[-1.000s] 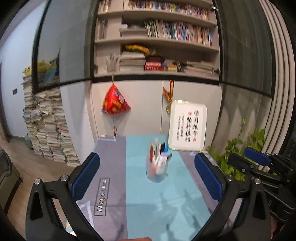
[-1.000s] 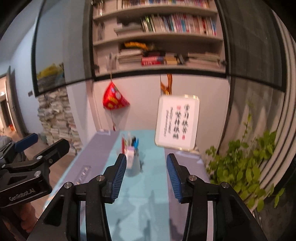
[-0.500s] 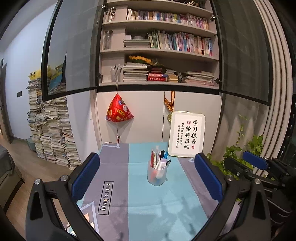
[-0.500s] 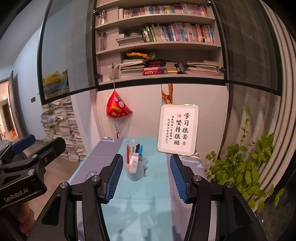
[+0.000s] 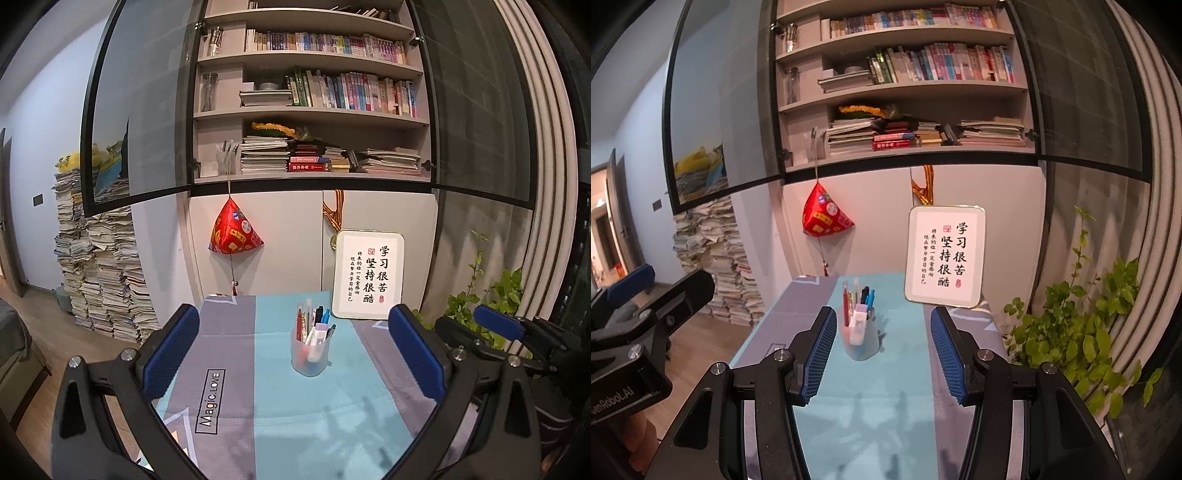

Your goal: Organize stationery

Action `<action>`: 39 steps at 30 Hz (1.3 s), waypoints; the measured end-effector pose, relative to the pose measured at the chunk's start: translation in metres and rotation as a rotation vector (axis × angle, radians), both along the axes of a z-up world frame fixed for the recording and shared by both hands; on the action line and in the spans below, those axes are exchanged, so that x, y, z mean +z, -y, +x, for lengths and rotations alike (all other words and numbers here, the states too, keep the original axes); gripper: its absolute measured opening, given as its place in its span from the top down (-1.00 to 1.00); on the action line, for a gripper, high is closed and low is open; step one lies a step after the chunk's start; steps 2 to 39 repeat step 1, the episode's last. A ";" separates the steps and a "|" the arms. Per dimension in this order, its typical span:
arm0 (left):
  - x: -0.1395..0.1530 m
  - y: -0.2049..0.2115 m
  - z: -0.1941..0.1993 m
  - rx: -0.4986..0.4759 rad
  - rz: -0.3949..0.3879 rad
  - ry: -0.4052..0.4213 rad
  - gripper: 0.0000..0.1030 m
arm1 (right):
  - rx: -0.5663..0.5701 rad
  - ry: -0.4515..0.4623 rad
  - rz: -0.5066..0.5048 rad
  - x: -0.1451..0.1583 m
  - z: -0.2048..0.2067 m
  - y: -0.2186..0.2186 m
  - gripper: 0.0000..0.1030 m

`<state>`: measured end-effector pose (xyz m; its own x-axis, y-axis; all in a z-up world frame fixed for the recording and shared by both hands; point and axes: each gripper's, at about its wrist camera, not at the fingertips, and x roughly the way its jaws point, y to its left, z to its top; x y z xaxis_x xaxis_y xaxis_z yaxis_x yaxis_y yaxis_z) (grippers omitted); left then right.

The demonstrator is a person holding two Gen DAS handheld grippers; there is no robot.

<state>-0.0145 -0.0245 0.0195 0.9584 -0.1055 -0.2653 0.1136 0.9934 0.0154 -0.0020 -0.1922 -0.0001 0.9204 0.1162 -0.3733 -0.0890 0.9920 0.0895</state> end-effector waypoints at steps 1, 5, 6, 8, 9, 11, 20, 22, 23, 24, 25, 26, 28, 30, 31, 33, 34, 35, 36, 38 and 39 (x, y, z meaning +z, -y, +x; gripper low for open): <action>0.000 0.000 0.000 -0.001 0.001 -0.001 -0.98 | -0.002 0.000 0.002 0.000 0.000 0.000 -0.05; 0.000 0.000 0.000 -0.001 0.001 -0.001 -0.98 | -0.002 0.000 0.002 0.000 0.000 0.000 -0.05; 0.000 0.000 0.000 -0.001 0.001 -0.001 -0.98 | -0.002 0.000 0.002 0.000 0.000 0.000 -0.05; 0.000 0.000 0.000 -0.001 0.001 -0.001 -0.98 | -0.002 0.000 0.002 0.000 0.000 0.000 -0.05; 0.000 0.000 0.000 -0.001 0.001 -0.001 -0.98 | -0.002 0.000 0.002 0.000 0.000 0.000 -0.05; 0.000 0.000 0.000 -0.001 0.001 -0.001 -0.98 | -0.002 0.000 0.002 0.000 0.000 0.000 -0.05; 0.000 0.000 0.000 -0.001 0.001 -0.001 -0.98 | -0.002 0.000 0.002 0.000 0.000 0.000 -0.05; 0.000 0.000 0.000 -0.001 0.001 -0.001 -0.98 | -0.002 0.000 0.002 0.000 0.000 0.000 -0.05; 0.000 0.000 0.000 -0.001 0.001 -0.001 -0.98 | -0.002 0.000 0.002 0.000 0.000 0.000 -0.05; 0.000 0.000 0.000 -0.001 0.001 -0.001 -0.98 | -0.002 0.000 0.002 0.000 0.000 0.000 -0.05; 0.000 0.000 0.000 -0.001 0.001 -0.001 -0.98 | -0.002 0.000 0.002 0.000 0.000 0.000 -0.05; 0.000 0.000 0.000 -0.001 0.001 -0.001 -0.98 | -0.002 0.000 0.002 0.000 0.000 0.000 -0.05; 0.000 0.000 0.000 -0.001 0.001 -0.001 -0.98 | -0.002 0.000 0.002 0.000 0.000 0.000 -0.05; 0.000 0.000 0.000 -0.001 0.001 -0.001 -0.98 | -0.002 0.000 0.002 0.000 0.000 0.000 -0.05; 0.000 0.000 0.000 -0.001 0.001 -0.001 -0.98 | -0.002 0.000 0.002 0.000 0.000 0.000 -0.05; 0.000 0.000 0.000 -0.001 0.001 -0.001 -0.98 | -0.002 0.000 0.002 0.000 0.000 0.000 -0.05; 0.000 0.000 0.000 -0.001 0.001 -0.001 -0.98 | -0.002 0.000 0.002 0.000 0.000 0.000 -0.05; 0.000 0.000 0.000 -0.001 0.001 -0.001 -0.98 | -0.002 0.000 0.002 0.000 0.000 0.000 -0.05; 0.000 0.000 0.000 -0.001 0.001 -0.001 -0.98 | -0.002 0.000 0.002 0.000 0.000 0.000 -0.05; 0.000 0.000 0.000 -0.001 0.001 -0.001 -0.98 | -0.002 0.000 0.002 0.000 0.000 0.000 -0.05; 0.000 0.000 0.000 -0.001 0.001 -0.001 -0.98 | -0.002 0.000 0.002 0.000 0.000 0.000 -0.05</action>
